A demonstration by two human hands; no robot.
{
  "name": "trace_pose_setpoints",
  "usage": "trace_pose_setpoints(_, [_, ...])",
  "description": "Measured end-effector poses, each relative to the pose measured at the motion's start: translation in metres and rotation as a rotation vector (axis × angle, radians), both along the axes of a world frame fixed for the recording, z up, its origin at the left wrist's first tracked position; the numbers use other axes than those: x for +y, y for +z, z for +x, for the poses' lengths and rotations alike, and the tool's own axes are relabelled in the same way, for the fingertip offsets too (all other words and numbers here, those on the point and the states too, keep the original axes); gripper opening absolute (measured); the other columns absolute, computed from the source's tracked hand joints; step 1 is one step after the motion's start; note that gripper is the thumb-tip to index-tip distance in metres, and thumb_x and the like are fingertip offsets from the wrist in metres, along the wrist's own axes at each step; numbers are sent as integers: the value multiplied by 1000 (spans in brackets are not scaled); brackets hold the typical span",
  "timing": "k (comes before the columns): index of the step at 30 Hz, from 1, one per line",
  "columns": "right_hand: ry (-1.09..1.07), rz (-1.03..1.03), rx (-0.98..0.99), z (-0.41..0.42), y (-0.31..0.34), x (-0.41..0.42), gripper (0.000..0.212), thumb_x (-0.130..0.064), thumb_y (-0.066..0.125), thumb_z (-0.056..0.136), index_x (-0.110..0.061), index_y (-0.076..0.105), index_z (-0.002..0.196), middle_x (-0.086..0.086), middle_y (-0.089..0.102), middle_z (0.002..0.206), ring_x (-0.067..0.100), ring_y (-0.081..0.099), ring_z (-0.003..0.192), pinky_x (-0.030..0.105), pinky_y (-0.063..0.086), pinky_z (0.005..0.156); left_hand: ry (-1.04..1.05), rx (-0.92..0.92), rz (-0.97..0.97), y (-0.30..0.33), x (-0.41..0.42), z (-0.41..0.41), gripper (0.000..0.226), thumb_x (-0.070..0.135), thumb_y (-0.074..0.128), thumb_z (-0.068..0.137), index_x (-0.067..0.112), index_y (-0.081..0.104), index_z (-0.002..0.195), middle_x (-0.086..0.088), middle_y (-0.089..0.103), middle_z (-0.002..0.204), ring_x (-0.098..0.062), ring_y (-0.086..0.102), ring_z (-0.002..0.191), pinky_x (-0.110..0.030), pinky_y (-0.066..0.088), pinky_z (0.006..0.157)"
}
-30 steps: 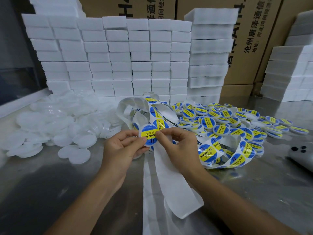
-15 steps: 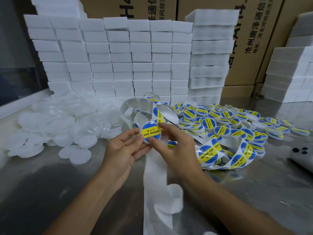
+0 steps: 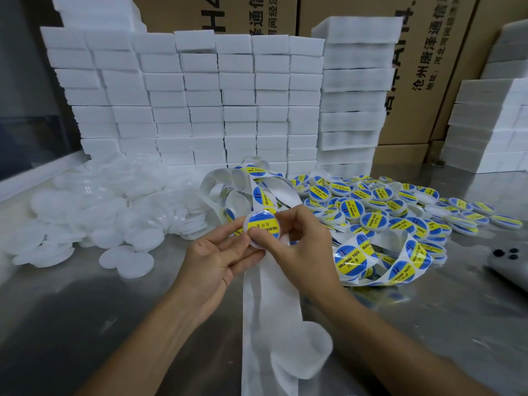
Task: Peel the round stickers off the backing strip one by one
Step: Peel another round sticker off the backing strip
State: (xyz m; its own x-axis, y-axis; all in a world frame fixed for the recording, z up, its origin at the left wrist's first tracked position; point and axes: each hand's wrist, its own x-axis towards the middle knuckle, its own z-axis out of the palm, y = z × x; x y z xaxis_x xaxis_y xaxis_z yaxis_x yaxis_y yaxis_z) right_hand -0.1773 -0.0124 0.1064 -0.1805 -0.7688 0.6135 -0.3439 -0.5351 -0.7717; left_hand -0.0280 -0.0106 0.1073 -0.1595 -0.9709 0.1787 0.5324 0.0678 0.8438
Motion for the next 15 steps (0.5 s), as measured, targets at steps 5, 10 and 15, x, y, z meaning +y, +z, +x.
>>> trace_pose_setpoints(5, [-35, 14, -76, -1, 1, -3, 45, -56, 78, 71, -22, 48, 68, 3, 58, 62, 18, 56, 56, 35, 48, 54, -3, -132, -87, 0, 2, -1, 40, 9, 61, 76, 6, 66, 115, -17, 73, 105, -30, 72, 94, -30, 59, 72])
trace_pose_setpoints(10, [27, 21, -45, -3, -1, -8, 28, -26, 71, 90, -17, 53, 70, 2, 66, 63, 20, 66, 62, 36, 53, 58, 59, -139, -62, 0, 1, 2, 37, 5, 58, 80, 2, 65, 117, -16, 74, 102, -31, 73, 90, -31, 59, 69])
trace_pose_setpoints(15, [250, 96, 57, -7, 4, -3, 24, -9, 72, 88, -17, 68, 110, 10, 71, 85, 17, 68, 75, 26, 56, 73, 164, -163, 51, -3, -4, 2, 27, -4, 52, 92, -2, 63, 117, -19, 73, 102, -31, 74, 85, -32, 60, 64])
